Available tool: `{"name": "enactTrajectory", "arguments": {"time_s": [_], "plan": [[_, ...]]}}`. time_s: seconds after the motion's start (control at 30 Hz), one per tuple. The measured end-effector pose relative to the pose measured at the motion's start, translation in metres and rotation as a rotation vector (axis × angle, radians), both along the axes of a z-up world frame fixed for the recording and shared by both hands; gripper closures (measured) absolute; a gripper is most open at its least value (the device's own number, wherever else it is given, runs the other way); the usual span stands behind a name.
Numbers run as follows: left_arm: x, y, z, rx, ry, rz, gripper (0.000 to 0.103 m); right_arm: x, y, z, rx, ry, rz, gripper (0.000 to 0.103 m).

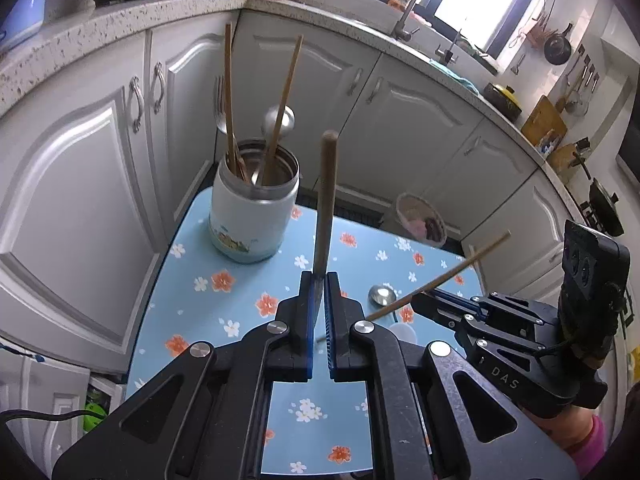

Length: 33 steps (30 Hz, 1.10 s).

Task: Organize utensils
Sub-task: 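Carry the held chopsticks toward the insulated jar with both tools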

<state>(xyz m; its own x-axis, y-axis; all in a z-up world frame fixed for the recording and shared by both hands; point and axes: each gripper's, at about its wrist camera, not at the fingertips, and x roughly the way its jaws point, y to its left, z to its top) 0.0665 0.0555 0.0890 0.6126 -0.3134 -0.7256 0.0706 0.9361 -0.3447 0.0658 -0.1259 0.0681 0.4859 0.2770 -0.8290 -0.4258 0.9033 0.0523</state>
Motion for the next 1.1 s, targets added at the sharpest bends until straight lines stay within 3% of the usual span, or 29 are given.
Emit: {"name": "enactTrajectory", "arguments": {"time_s": [0.37, 0.5, 0.6, 0.77, 1.0, 1.1], "plan": [[0.007, 0.016, 0.013, -0.009, -0.009, 0.016, 0.103, 0.017, 0.015, 0.024, -0.019, -0.043, 0.024, 0.097], [0.015, 0.031, -0.014, -0.040, 0.063, 0.065, 0.103, 0.019, 0.016, 0.015, -0.018, -0.021, 0.026, 0.097], [0.024, 0.054, -0.053, -0.112, 0.179, 0.144, 0.103, 0.017, 0.015, 0.006, -0.025, 0.001, 0.029, 0.097], [0.031, 0.077, -0.106, -0.167, 0.333, 0.258, 0.073, 0.020, 0.010, -0.002, -0.023, 0.021, 0.026, 0.097], [0.046, 0.075, -0.130, -0.193, 0.403, 0.402, 0.064, 0.024, 0.002, 0.002, -0.004, 0.019, 0.028, 0.097], [0.057, 0.068, -0.132, -0.124, 0.419, 0.468, 0.063, 0.024, -0.003, 0.005, 0.011, 0.017, 0.027, 0.097]]}}
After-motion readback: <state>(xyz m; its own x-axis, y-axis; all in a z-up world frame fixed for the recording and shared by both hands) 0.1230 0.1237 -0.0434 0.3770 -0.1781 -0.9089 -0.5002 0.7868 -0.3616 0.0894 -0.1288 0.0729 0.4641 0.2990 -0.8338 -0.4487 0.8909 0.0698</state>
